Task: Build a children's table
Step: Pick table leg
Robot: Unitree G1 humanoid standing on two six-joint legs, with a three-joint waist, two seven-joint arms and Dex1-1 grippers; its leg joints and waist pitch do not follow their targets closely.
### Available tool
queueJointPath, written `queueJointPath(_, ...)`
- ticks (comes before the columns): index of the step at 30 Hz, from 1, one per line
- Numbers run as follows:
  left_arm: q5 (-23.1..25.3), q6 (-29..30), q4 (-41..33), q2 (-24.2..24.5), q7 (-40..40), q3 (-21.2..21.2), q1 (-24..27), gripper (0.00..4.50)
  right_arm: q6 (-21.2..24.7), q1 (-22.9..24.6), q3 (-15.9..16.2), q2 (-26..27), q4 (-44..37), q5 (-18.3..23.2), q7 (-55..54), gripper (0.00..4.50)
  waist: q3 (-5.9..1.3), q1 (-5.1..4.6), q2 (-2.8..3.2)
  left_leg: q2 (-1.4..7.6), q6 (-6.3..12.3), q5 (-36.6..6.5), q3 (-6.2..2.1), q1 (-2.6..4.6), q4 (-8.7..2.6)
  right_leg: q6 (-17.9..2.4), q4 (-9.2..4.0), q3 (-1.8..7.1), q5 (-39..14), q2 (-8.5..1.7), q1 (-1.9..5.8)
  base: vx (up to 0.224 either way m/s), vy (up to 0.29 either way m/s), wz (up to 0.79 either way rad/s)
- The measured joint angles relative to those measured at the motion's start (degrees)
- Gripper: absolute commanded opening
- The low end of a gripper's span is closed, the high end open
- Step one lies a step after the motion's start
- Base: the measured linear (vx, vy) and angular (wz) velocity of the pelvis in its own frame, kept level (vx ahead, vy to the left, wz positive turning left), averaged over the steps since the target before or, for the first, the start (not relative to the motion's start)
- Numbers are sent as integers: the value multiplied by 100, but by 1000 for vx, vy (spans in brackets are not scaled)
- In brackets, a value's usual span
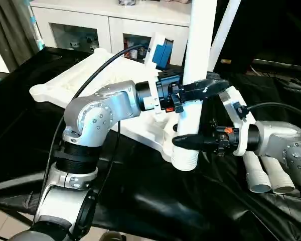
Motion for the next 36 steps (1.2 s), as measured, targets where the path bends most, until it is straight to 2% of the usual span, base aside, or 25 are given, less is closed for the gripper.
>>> queueJointPath(2,0,7,0,-11,21,8,0,254,7,1,-3,0,0,11,-3,188,0,1,0,0,0,0,0,0,0,0,0,0,0,0,0,0,0,0)
queueJointPath(5,-90,17,2,-82,72,61,-1,263,16,27,-10,6,1,25,-40,188,0,4,0,0,0,0,0,0,1,0,0,0,0,0,1,0,0,0)
queueJointPath(7,-109,-12,16,-140,114,127,-1,297,16,71,-18,40,-5,40,-61,188,-1,1,1,0,0,0,0,0,1,0,0,0,0,0,1,0,0,0)
queueJointPath(12,-111,-701,109,-609,360,540,-2,302,10,171,-86,225,-3,49,-276,188,-1,2,2,0,0,0,0,-1,3,0,-1,0,0,0,2,0,0,0)
queueJointPath(16,-748,-1321,366,-1335,910,1351,-93,302,-13,171,-367,579,6,190,-674,188,-1,3,2,1,0,0,0,0,7,-3,-1,-1,2,0,4,0,0,0)
queueJointPath(18,-1142,-1416,486,-1413,1075,1726,-166,302,-28,173,-500,749,21,239,-889,188,-3,-16,6,2,0,0,0,2,7,-5,1,-3,3,0,3,0,0,0)
queueJointPath(21,-1451,-1597,649,-1367,1131,2174,-198,302,-142,177,-749,1014,53,244,-1280,188,-4,-9,7,4,0,0,-1,2,6,-5,1,-6,3,1,3,0,0,0)
queueJointPath(23,-1297,-1675,712,-1132,1022,2160,-189,302,-293,204,-808,1128,62,174,-1584,188,-4,-6,7,4,0,0,-2,1,6,-4,0,-6,3,1,3,0,0,0)
queueJointPath(25,-697,-1806,779,-623,781,1872,-141,302,-463,273,-809,1152,83,-95,-1897,188,-4,-3,9,3,-1,0,-2,0,5,0,-3,-5,4,1,4,0,0,0)
queueJointPath(26,-240,-2001,786,-268,577,1507,-37,302,-560,331,-805,1168,83,-263,-2067,188,-7,0,11,3,-1,0,-3,6,4,2,-4,-4,4,1,10,0,0,0)
queueJointPath(28,948,-2554,1023,549,63,472,236,302,-747,455,-814,1205,156,-633,-2469,188,-9,-3,15,1,-2,0,-3,10,0,12,-9,0,0,1,14,0,0,0)
queueJointPath(29,1289,-2684,1178,729,-81,173,343,302,-765,486,-840,1223,204,-731,-2585,188,-7,-1,18,0,-2,0,-3,6,-1,15,-12,1,1,1,11,0,0,0)
queueJointPath(30,1929,-3102,1459,1101,-382,-478,438,302,-870,547,-844,1275,224,-912,-2782,188,-7,-5,16,-2,-2,0,-3,3,-4,21,-17,3,4,1,12,0,0,0)
queueJointPath(31,2308,-3305,1663,1298,-582,-902,504,302,-937,587,-843,1291,227,-992,-2894,188,-6,-6,19,-4,-2,0,0,2,-6,24,-17,10,6,1,8,0,0,0)
queueJointPath(34,3072,-3762,2067,1746,-1298,-1792,605,302,-1053,630,-847,1364,227,-1144,-3180,188,-4,-38,22,-4,-3,-1,2,1,-12,24,-14,13,8,1,0,0,0,0)
queueJointPath(36,3345,-3879,2244,2009,-1795,-2070,601,302,-1130,699,-906,1399,225,-1178,-3325,188,-3,-94,30,-4,-5,1,5,5,-22,19,-9,14,9,1,-4,0,0,0)
